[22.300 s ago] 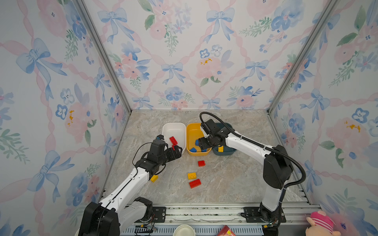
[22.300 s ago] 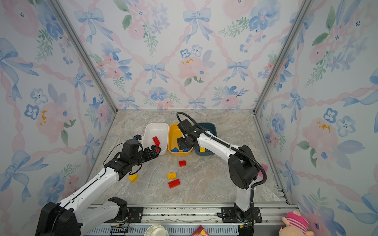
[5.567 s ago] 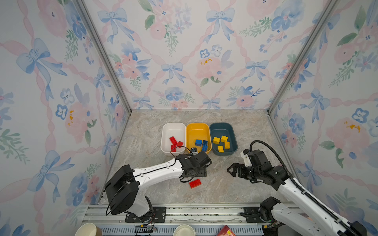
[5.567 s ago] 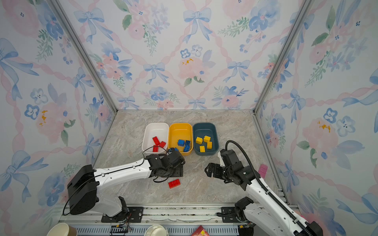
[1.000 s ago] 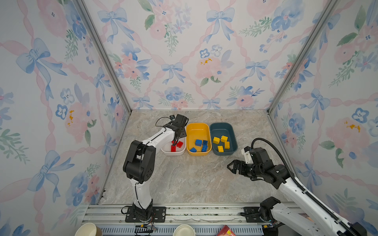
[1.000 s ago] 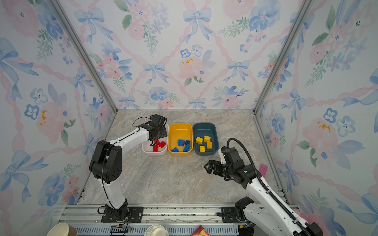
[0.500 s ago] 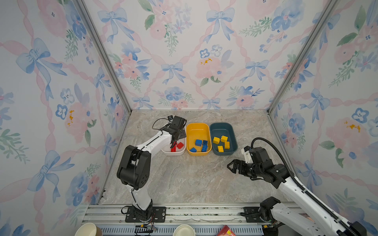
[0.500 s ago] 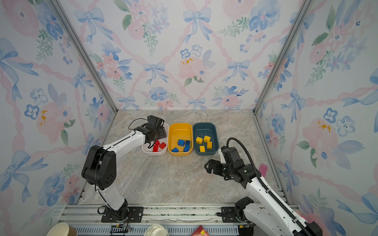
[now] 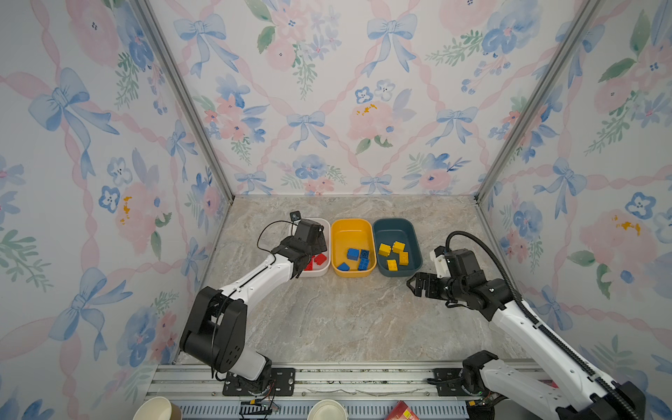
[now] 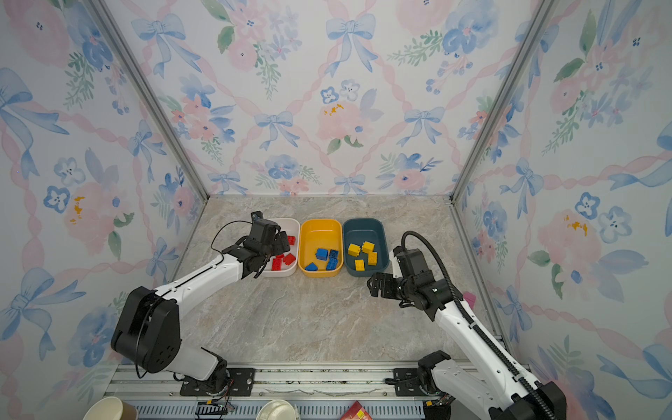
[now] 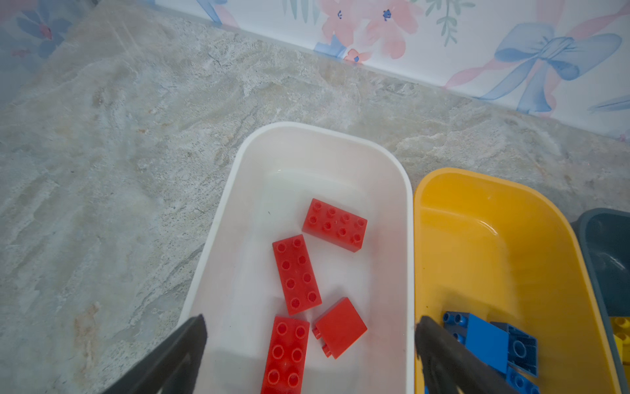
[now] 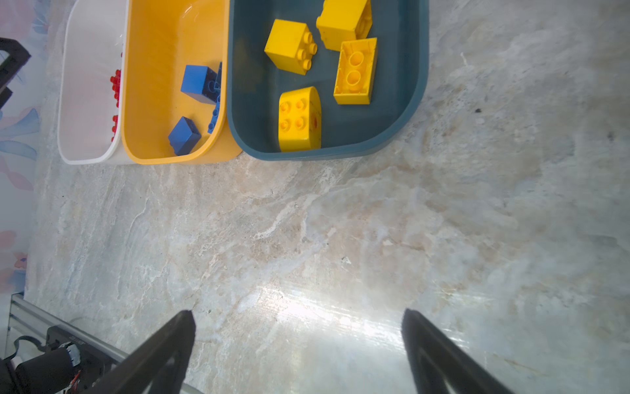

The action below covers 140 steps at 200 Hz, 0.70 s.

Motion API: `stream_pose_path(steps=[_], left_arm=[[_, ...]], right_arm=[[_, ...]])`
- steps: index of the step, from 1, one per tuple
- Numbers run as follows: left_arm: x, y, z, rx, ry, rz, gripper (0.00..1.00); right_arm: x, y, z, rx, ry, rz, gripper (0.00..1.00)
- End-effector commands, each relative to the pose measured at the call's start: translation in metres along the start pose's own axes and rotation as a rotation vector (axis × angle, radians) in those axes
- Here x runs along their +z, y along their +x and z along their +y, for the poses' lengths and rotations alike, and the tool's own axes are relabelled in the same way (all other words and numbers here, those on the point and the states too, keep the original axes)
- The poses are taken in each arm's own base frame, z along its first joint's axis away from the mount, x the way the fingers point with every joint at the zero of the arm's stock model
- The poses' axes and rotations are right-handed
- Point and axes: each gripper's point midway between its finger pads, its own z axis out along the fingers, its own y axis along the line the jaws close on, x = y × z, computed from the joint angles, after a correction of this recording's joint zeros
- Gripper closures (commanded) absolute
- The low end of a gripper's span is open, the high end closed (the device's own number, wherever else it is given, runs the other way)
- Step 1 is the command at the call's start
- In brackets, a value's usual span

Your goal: Sort the legos into containers by color

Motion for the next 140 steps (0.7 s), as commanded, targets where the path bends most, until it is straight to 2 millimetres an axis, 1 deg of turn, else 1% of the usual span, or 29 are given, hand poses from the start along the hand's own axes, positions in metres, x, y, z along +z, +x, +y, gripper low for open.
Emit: stream_pose_path(steps=[1,32,62,67,69,74,115,140], left_arm=[[-0.014,-0.015,0.001,0.009,0.027,-0.110,0.02],[-0.029,-0.018,0.011,0.018,0.052,-0.200,0.02],[-0.041,-0.019,0.020,0.032,0.065,-0.274,0.02],[-0.044,-0.023,0.019,0.031,0.071,-0.294,0.02],[-0.041,-0.015,0.023,0.040,0.063,-0.280,0.02],[-0.041,-0.011,0.025,0.051,0.064,-0.281,0.02],[-0.041,-0.007,0.032,0.080,0.059,-0.325,0.02],[-0.039,-0.006,0.040,0.082,0.048,-0.356,0.02]], right_arm=[[0.000,-0.024,-0.011,-0.062,0.043,-0.054,0.03],[0.007,-0.048,-0.026,-0.085,0.078,-0.094,0.03],[0.013,-0.066,-0.041,-0.102,0.111,-0.131,0.03],[0.014,-0.068,-0.044,-0.104,0.118,-0.138,0.03],[0.014,-0.069,-0.045,-0.104,0.121,-0.140,0.03],[0.016,-0.071,-0.047,-0.107,0.126,-0.145,0.03],[0.020,-0.089,-0.068,-0.103,0.178,-0.211,0.03],[0.020,-0.100,-0.076,-0.127,0.227,-0.271,0.03]])
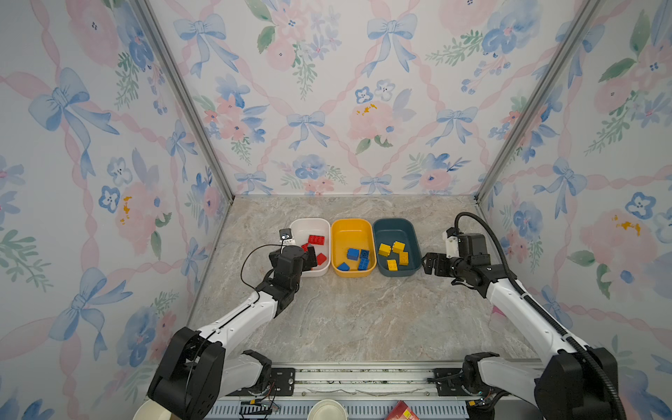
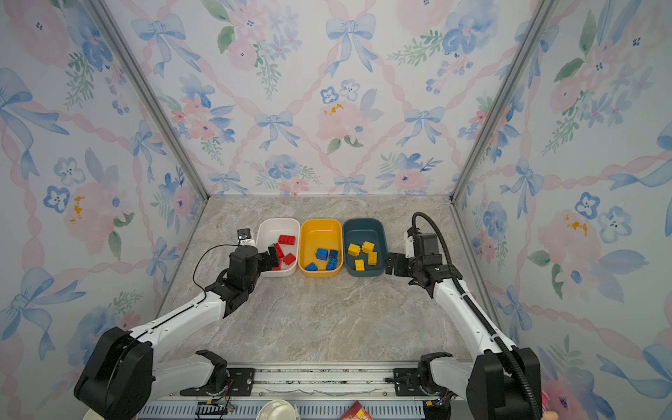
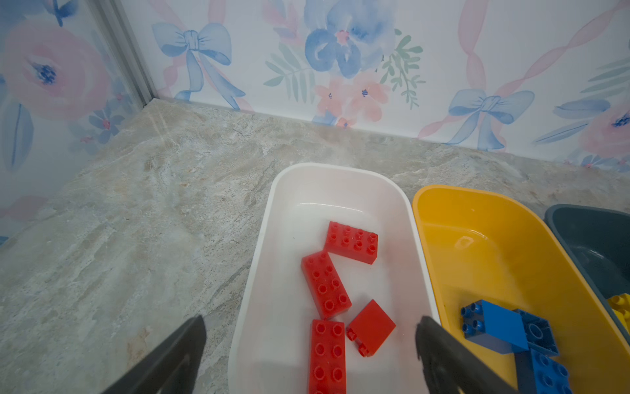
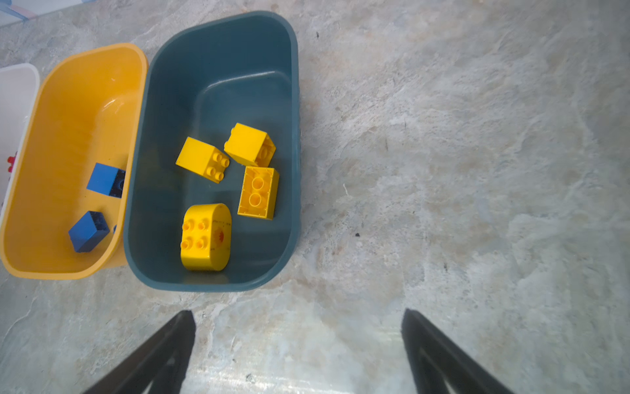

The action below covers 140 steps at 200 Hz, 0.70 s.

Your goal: Sort the legos into containers by color

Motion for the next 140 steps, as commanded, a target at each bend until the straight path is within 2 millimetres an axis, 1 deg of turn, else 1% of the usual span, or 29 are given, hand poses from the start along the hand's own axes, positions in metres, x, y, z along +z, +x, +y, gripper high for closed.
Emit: stream_pose_path(steps=[1,34,49,74,109,140], left_arm=[[-0.002,-0.014,0.009,0.008,-0.016,-0.084,0.02],[-0.001,-0.014,0.019,0.016,-0.027,-0.123,0.02],[-0.001,-0.015,0.024,0.016,-0.038,-0.138,0.02],[0.000,-0.014,0.037,0.017,-0.071,-0.164,0.02],[-0.004,-0.008,0.048,0.052,-0.093,-0.221,0.02],[-0.009,-0.015,0.054,0.081,-0.115,-0.276,0.02]], right_arm=[[0.004,-0.018,-0.012,-0.042,0.062,-0.092,0.03],[0.013,-0.032,-0.034,-0.067,0.178,-0.187,0.03],[0.019,-0.035,-0.043,-0.093,0.222,-0.231,0.03],[0.033,-0.033,-0.057,-0.095,0.254,-0.255,0.03],[0.054,-0.027,-0.062,-0.119,0.249,-0.276,0.03],[0.063,-0.021,-0.062,-0.139,0.235,-0.326,0.03]])
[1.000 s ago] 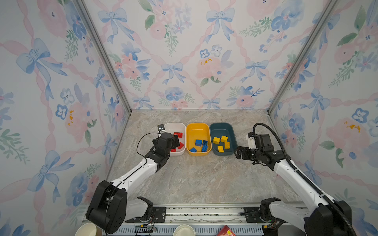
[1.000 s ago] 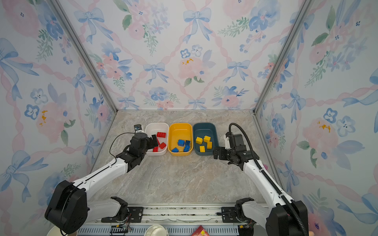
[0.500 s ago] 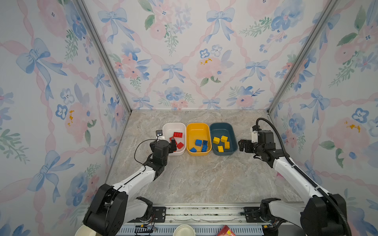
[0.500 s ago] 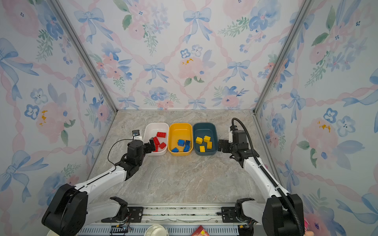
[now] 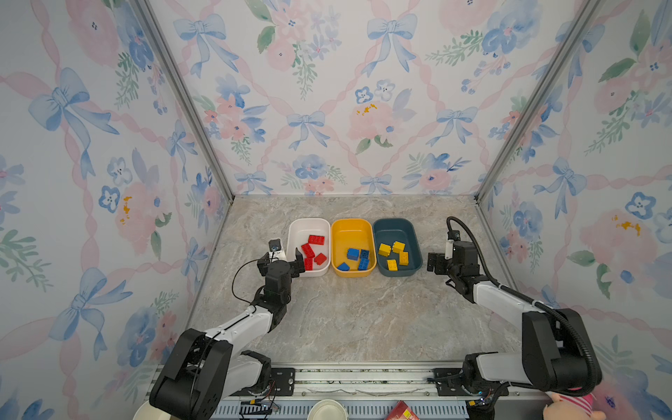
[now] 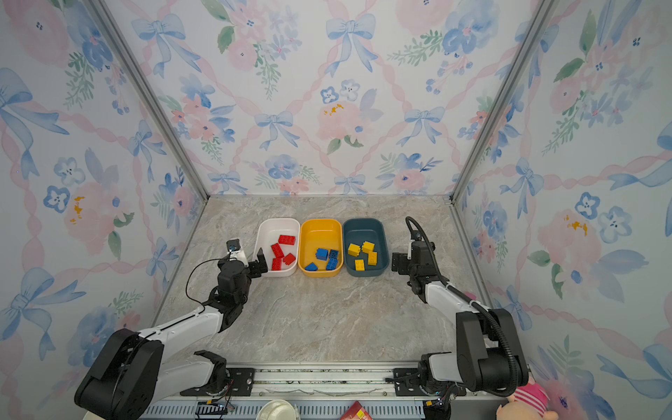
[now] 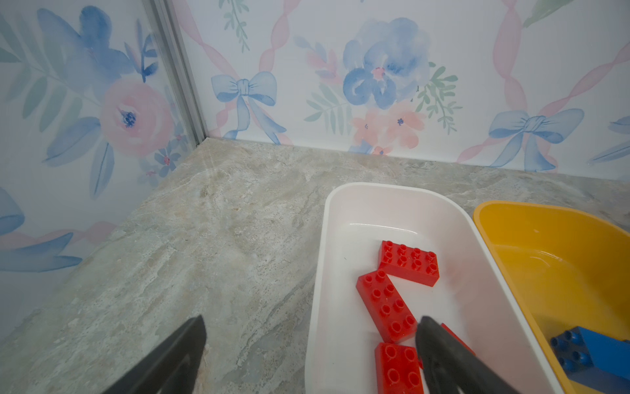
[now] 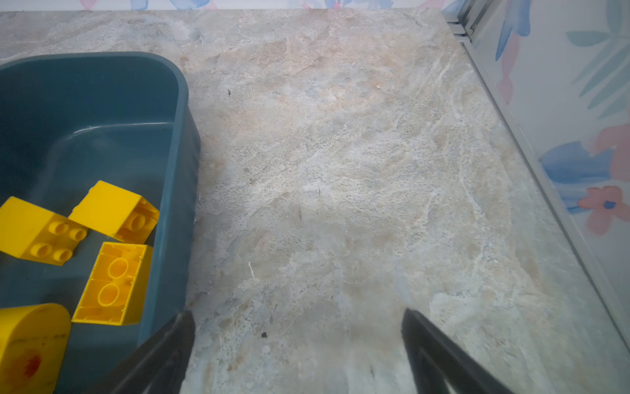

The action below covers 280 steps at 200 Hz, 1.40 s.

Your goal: Sort the legos into containers by color

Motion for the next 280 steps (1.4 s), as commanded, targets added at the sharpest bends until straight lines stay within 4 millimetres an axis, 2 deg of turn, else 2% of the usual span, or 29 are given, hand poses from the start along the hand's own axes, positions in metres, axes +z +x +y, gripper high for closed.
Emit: stream_pose_path(steps=[1,33,98,130,151,238,280], left_arm=[[-0.003,-0.023,0.009,0.018,-0.031,-0.109,0.02],[-0.006,-0.021,0.023,0.006,-0.065,-0.159,0.02],[-0.013,-0.031,0.033,0.028,-0.080,-0.259,0.02],[-0.006,-0.030,0.041,0.032,-0.094,-0.261,0.02],[-0.003,-0.034,0.044,0.023,-0.082,-0.266,0.02],[0.013,-0.040,0.035,0.035,-0.025,-0.265,0.02],[0.006,-0.038,0.037,0.032,-0.025,-0.263,0.02]], right_arm=[[0.004,-0.014,-0.002,-0.018,0.005,-0.115,0.03],[0.005,-0.018,0.003,-0.034,-0.017,-0.138,0.03],[-0.003,-0.025,0.004,-0.050,-0.028,-0.225,0.03],[-0.002,-0.028,0.004,-0.060,-0.024,-0.252,0.03],[0.000,-0.023,0.003,-0.063,-0.020,-0.305,0.03],[0.009,-0.015,0.003,-0.062,-0.021,-0.317,0.03],[0.010,-0.014,0.003,-0.061,-0.019,-0.320,0.03]])
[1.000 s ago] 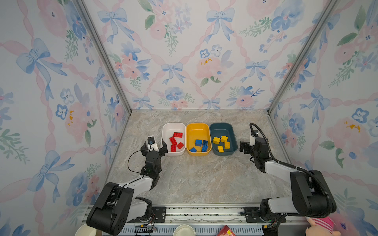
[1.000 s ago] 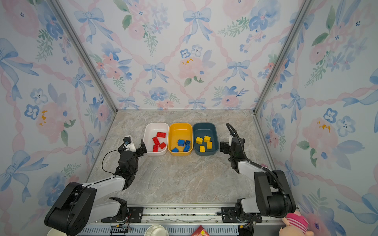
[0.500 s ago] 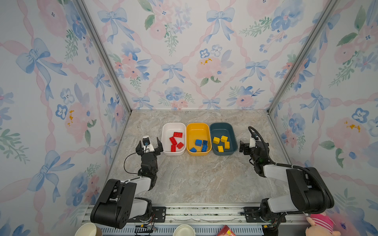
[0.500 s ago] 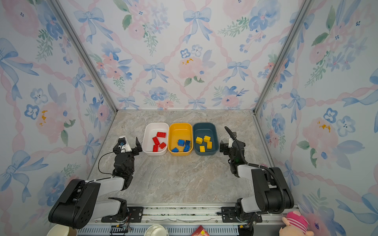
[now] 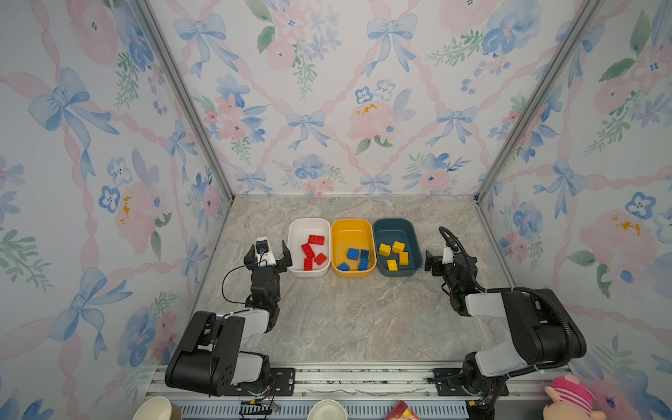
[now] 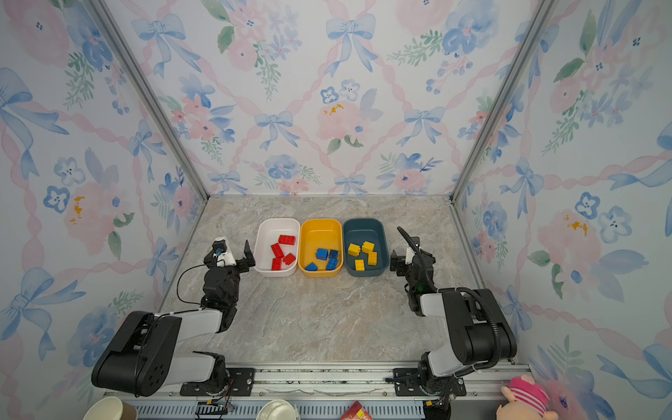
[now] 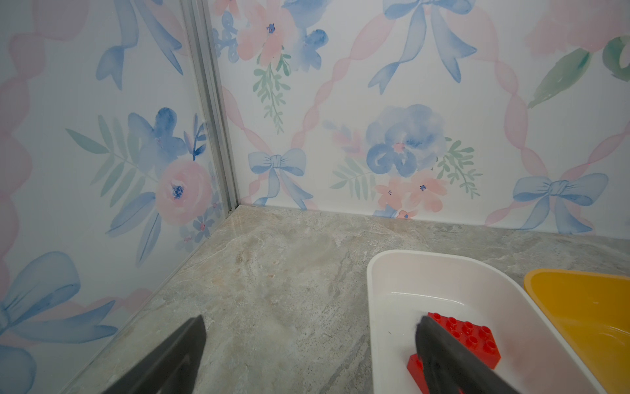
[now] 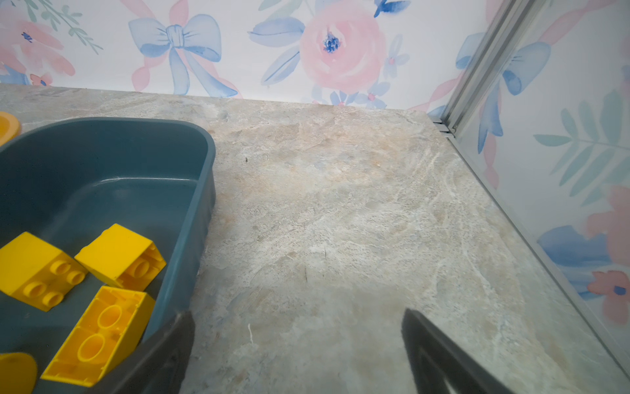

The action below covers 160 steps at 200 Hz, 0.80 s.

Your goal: Sort the legos into containers by color

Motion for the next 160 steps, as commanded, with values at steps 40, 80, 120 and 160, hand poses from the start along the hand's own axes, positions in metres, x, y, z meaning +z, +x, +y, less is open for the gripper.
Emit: stream_pose_path(steps=[40,80,120,160], left_arm=[[-0.012,0.001,0.005,-0.013,0.005,0.004,0.02],[-0.006,0.022,0.003,0.008,0.007,0.064,0.02],[-0.007,0.037,0.004,0.006,-0.001,0.070,0.02],[-0.009,0.045,0.009,-0.007,-0.027,0.058,0.02]], right_arm=[[-0.001,0.000,-0.002,-0.008,-0.001,-0.022,0.03],[-0.001,0.000,-0.002,-0.008,0.000,-0.023,0.03],[-0.001,0.000,-0.003,-0.006,0.005,-0.023,0.03],[-0.001,0.001,-0.006,-0.003,0.027,-0.022,0.03]])
